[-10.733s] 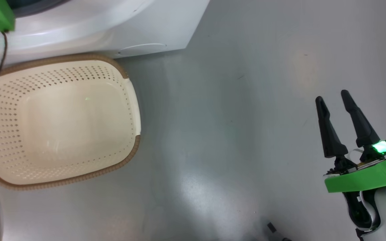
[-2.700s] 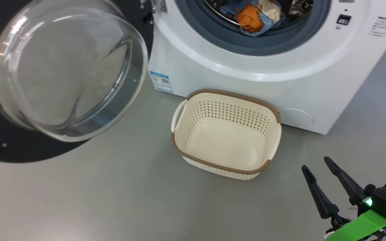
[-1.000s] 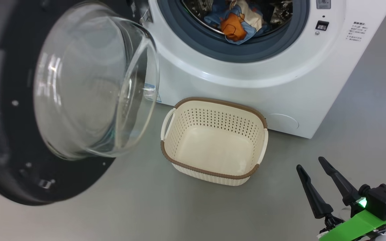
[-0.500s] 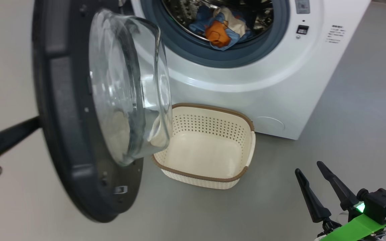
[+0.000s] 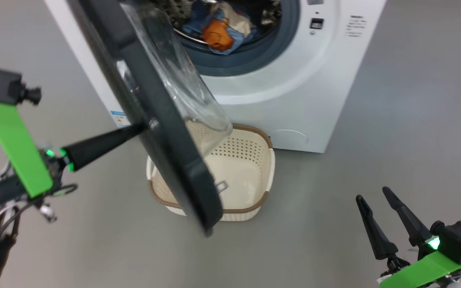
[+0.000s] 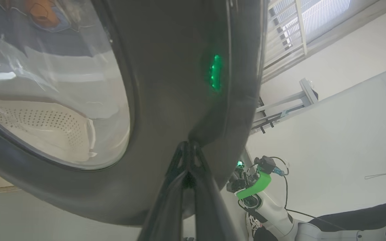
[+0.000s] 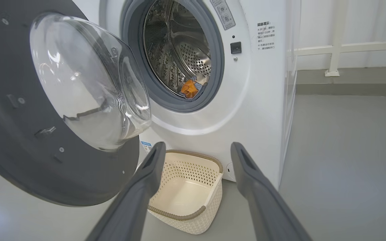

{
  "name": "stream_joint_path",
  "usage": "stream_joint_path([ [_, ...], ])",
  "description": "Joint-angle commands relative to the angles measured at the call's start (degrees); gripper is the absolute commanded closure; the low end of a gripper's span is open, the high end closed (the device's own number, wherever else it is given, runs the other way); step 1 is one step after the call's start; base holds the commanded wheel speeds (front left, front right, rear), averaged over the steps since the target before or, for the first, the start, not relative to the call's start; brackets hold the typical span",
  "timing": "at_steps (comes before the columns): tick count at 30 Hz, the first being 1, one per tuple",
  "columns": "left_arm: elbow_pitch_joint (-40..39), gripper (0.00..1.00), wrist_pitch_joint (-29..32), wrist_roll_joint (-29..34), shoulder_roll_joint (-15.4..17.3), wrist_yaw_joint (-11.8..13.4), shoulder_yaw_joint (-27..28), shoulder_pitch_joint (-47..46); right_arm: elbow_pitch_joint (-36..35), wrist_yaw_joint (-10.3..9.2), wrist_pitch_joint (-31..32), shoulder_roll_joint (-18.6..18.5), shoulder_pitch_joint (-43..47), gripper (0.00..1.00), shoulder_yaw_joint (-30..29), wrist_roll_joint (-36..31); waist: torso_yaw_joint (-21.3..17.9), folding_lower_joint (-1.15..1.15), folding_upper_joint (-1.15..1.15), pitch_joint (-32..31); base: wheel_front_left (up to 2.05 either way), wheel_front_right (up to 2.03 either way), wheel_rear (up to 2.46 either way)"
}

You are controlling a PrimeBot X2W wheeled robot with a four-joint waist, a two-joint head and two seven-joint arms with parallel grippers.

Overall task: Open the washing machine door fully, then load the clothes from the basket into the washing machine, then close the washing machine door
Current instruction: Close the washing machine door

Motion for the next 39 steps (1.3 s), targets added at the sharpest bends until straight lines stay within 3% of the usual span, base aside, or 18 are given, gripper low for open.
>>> stream_joint_path([
  [1, -1.03, 1.00, -0.75, 0.59, 1.55, -0.24, 1.88, -3.77, -1.50, 0.14, -0.28, -0.31, -1.97, 0.00, 0.85, -0.44, -2.11, 0.00, 0.00, 1.35, 0.00, 0.00, 0.00],
  [10, 6.75, 1.00, -6.03, 5.03, -2.76, -0.24, -2.41, -12.95, -1.82, 0.14, -0.28, 0.84, -3.97, 0.00, 0.43, -0.33, -6.84, 0.00, 0.00, 4.00, 0.00, 0.00, 0.00],
  [19, 14.13, 1.00, -15.42, 8.91, -3.89, -0.24, -4.61, -19.35, -1.56, 0.14, -0.28, 1.87, -5.26, 0.00, 0.25, -0.24, -10.45, 0.00, 0.00, 5.29, 0.00, 0.00, 0.00],
  [28, 15.74, 1.00, -19.24, 8.18, -1.16, -0.24, -7.38, -17.60, -1.11, 0.14, -0.28, 2.09, -4.42, 0.00, -0.22, -0.32, -10.56, 0.00, 0.00, 3.85, 0.00, 0.00, 0.00],
  [36, 13.69, 1.00, -25.34, 6.87, 2.85, -0.24, -8.29, -8.78, -1.03, 0.14, -0.28, 1.72, -2.13, 0.00, -0.80, -0.48, -8.69, 0.00, 0.00, 1.04, 0.00, 0.00, 0.00],
  [39, 12.92, 0.82, -28.43, 6.88, 4.10, -0.24, -8.77, -4.89, -0.95, 0.14, -0.28, 1.45, -1.23, 0.00, -0.84, -0.53, -7.75, 0.00, 0.00, 0.06, 0.00, 0.00, 0.00],
])
